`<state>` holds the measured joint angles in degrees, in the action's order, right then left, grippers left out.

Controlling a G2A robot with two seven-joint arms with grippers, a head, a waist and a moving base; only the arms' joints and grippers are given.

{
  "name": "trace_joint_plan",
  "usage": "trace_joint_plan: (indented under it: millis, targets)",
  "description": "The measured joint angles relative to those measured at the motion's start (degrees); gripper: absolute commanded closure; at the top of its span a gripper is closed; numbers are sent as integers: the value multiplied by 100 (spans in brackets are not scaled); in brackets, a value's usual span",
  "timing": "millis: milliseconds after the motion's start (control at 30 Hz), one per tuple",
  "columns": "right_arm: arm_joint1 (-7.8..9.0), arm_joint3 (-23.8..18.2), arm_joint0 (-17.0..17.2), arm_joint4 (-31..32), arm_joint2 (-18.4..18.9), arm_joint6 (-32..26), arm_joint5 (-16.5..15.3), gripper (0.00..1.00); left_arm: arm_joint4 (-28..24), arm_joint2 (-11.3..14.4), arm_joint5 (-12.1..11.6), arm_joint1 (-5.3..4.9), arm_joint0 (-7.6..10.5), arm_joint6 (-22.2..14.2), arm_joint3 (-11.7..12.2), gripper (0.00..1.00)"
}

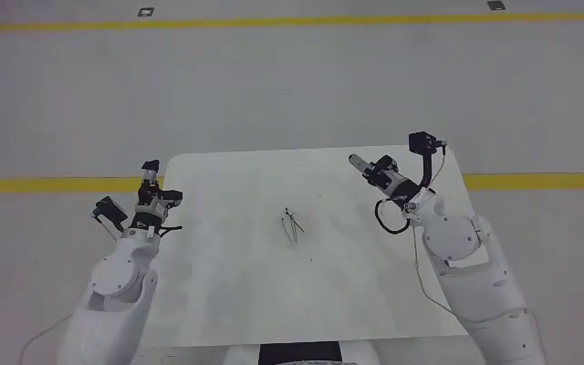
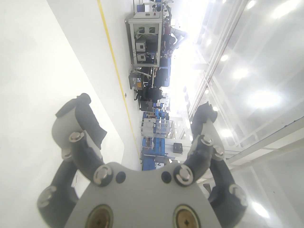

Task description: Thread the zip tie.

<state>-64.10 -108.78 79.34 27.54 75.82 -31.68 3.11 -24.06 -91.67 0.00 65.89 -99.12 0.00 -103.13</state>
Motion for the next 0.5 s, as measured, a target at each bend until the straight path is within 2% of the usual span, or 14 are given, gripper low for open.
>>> trace_joint_plan:
  millis: [67, 167, 300, 500]
  targets:
    - [-16, 36, -404, 617, -277, -527, 132, 0, 0, 0, 0, 0, 0, 0, 0, 0]
    - [-49, 89, -932, 1168, -692, -1274, 465, 0, 0, 0, 0, 0, 0, 0, 0, 0]
    - [-90, 176, -1423, 1842, -1179, -2019, 794, 0, 0, 0, 0, 0, 0, 0, 0, 0]
    - [-95, 181, -1452, 1878, -1212, -2056, 829, 0, 0, 0, 0, 0, 0, 0, 0, 0]
